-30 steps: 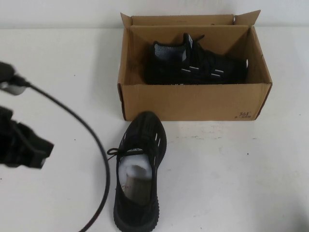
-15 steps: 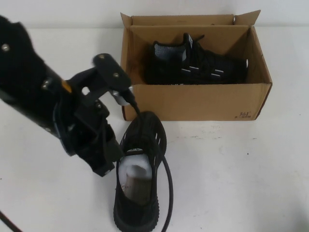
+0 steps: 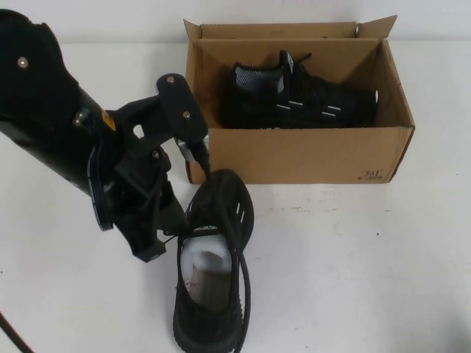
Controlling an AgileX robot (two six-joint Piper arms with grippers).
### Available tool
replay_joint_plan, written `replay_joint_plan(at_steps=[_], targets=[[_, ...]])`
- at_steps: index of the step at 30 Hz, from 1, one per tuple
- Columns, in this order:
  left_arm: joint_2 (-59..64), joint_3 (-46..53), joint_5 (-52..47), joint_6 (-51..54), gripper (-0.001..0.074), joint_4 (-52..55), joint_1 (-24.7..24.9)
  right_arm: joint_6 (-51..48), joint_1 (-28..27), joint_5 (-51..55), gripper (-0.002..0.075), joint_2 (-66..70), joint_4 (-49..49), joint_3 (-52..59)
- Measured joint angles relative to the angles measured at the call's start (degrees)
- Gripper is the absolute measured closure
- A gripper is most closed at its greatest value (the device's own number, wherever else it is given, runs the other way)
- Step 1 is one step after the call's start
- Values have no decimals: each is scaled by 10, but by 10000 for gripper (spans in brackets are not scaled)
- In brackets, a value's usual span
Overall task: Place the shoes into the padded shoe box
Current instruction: Pick up the shoe from the table
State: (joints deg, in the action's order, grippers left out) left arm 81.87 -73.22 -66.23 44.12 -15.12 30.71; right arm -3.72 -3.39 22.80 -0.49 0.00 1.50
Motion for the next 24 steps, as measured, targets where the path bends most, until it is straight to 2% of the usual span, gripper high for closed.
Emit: replay_joint_plan(at_steps=[8, 11, 18, 24], targets=[[0, 0, 0, 112, 721, 4, 0, 0, 0, 0, 734, 0, 0, 0], [10, 0, 1, 152, 654, 4, 1, 0, 0, 0, 734, 0, 0, 0], [57, 0, 43, 216, 428, 5, 5, 0, 0, 0, 734, 0, 0, 0], [84, 0, 75, 249, 389, 17, 5, 0, 0, 0, 734, 0, 0, 0]])
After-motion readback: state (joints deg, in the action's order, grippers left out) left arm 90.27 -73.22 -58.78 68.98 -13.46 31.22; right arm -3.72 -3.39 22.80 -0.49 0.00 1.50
